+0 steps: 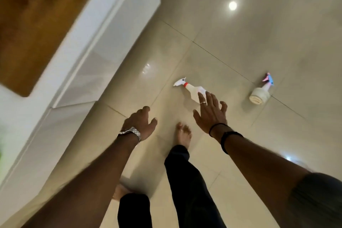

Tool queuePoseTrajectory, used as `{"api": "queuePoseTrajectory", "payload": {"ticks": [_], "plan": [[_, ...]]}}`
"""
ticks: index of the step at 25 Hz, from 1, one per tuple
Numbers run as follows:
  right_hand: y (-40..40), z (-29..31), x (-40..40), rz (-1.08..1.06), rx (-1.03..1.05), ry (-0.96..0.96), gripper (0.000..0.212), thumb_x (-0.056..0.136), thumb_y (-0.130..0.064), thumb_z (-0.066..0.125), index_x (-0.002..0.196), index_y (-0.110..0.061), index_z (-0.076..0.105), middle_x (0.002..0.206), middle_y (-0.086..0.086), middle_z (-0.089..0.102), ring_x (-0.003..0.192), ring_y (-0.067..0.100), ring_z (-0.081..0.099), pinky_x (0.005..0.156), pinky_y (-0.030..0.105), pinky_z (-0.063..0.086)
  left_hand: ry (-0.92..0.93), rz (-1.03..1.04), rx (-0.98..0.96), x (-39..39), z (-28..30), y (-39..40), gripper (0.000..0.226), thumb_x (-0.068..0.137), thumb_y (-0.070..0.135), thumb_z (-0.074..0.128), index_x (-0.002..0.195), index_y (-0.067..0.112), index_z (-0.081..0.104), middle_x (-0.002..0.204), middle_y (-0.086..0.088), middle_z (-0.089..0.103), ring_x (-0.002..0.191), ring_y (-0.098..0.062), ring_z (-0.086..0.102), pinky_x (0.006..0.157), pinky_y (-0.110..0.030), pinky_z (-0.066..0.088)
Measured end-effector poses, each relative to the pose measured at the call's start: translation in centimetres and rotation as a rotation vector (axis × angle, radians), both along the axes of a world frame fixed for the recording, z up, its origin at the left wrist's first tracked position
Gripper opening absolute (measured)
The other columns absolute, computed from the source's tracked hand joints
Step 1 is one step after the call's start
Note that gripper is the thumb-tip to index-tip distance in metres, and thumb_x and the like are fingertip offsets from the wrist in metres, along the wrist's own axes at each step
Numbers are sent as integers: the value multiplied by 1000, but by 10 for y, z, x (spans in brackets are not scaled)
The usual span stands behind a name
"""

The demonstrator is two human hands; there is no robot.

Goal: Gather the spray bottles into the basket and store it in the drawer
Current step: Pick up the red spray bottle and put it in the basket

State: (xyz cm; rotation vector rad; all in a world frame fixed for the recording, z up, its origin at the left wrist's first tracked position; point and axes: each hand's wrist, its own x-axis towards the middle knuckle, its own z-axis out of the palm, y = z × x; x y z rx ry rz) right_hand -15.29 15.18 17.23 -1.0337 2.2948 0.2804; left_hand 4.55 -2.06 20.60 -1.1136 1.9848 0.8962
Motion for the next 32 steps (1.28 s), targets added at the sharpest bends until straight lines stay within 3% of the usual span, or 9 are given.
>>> {"api": "queuePoseTrajectory", "payload": {"ticks": [4,7,12,17,21,25,32], "plan": [[23,-81,-51,-62,64,-8,71,93,-43,45,155,-19,20,160,10,24,147,27,22,112,55,21,62,-80,49,-86,-63,49,54,96,48,48,142,20,40,143,-6,52,128,-31,53,102,-45,47],[17,-145,-58,-108,97,-64,75,92,-42,49,156,-19,17,161,11,21,148,27,20,113,55,20,49,-138,20,-108,-108,77,57,96,47,49,144,20,38,154,-6,36,131,-30,50,100,-45,49],[-1,-213,-57,-116,81,-89,88,86,-39,59,157,-21,11,162,11,18,148,29,18,112,56,24,-89,-165,-1,-67,-155,87,60,95,49,48,146,20,33,160,-7,23,132,-31,47,98,-44,49],[-12,-246,-65,-112,106,-99,96,82,-40,69,156,-20,12,156,13,27,141,33,31,103,54,37,-152,-97,31,-30,-175,67,60,97,48,46,148,18,34,154,-6,37,131,-29,51,98,-44,47],[-17,-229,-62,-234,48,-191,90,81,-39,74,152,-18,22,141,11,41,125,36,45,91,48,48,-136,-70,22,-40,-161,56,58,97,48,47,146,18,36,149,-7,44,129,-29,52,98,-44,47],[-20,-169,-35,-410,-45,-335,92,80,-45,73,153,-22,23,143,7,40,128,32,45,94,45,51,-68,-8,48,-69,-123,50,58,97,46,47,146,16,37,145,-10,49,128,-32,51,100,-46,47],[-73,-42,30,-536,-352,-604,83,65,-54,76,135,-32,37,128,-8,53,103,15,62,78,26,51,203,469,74,-73,-40,11,66,100,52,40,155,20,22,153,-12,42,136,-31,48,105,-40,43]]}}
